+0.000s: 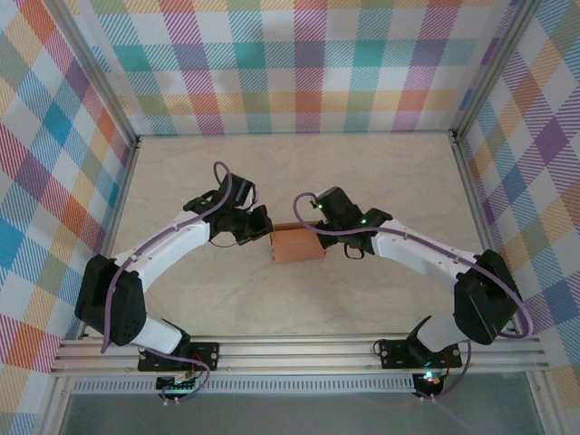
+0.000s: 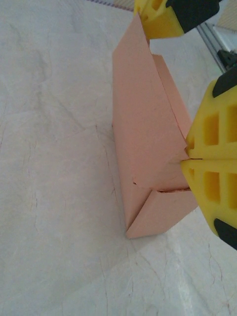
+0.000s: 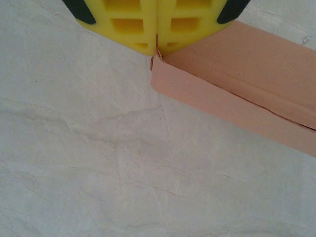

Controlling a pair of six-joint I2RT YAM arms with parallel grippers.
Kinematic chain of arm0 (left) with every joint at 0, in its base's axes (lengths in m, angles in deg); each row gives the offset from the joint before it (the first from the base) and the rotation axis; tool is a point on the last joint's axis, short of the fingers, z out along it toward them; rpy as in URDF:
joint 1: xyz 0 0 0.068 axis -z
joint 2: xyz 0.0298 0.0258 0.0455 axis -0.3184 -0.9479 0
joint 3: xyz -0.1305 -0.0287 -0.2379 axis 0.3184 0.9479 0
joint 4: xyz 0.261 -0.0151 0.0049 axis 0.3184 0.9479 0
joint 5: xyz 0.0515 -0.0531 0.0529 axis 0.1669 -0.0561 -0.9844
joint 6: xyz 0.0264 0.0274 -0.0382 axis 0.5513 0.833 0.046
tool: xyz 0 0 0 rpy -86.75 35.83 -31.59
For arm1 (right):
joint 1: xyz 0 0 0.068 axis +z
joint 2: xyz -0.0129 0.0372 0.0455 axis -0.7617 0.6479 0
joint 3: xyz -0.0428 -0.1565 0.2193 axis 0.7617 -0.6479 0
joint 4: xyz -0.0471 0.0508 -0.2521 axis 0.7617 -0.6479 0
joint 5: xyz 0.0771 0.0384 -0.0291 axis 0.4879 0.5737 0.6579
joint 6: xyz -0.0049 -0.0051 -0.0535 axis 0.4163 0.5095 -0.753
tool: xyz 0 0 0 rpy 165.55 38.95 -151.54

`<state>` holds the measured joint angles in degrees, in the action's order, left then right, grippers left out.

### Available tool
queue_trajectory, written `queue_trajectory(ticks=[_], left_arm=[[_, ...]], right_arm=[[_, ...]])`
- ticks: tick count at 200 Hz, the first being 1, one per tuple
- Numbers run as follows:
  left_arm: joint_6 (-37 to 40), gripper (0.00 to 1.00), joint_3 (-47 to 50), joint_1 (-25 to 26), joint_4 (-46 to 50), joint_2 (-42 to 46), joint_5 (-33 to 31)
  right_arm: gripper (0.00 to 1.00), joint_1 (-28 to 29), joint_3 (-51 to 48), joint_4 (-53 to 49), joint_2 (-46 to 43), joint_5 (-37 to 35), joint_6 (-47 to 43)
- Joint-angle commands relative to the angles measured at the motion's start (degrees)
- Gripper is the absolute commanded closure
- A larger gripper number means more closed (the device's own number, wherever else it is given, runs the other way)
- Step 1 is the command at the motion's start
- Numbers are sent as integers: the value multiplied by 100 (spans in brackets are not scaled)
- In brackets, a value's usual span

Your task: Fold the paper box

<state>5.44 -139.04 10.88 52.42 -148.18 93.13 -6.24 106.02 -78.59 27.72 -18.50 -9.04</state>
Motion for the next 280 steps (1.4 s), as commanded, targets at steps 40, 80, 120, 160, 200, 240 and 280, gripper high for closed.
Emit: queue_trajectory(ticks=[40,80,120,160,200,240,280], left_arm=[[532,100,423,122,-81,414,-329],[633,100,599,228,-116,557,-556],[835,100,673,495,-160,703,-886],[819,100,1052,518,-425,851,-936],[867,100,1210,544,-518,871,-1026],[1006,100,1310,562,-557,877,-1150],[1049,100,1480,596,-702,884,-1193]], right_arm=[[100,48,-217,230,-122,62,299],[100,55,-386,356,-259,-17,496],[100,48,-753,684,-459,-46,559],[100,51,-1150,1107,-576,-41,582],[100,48,-1412,1412,-637,-65,618],[100,54,-1673,1667,-808,-161,592],[100,57,-2157,2298,-864,-75,458]])
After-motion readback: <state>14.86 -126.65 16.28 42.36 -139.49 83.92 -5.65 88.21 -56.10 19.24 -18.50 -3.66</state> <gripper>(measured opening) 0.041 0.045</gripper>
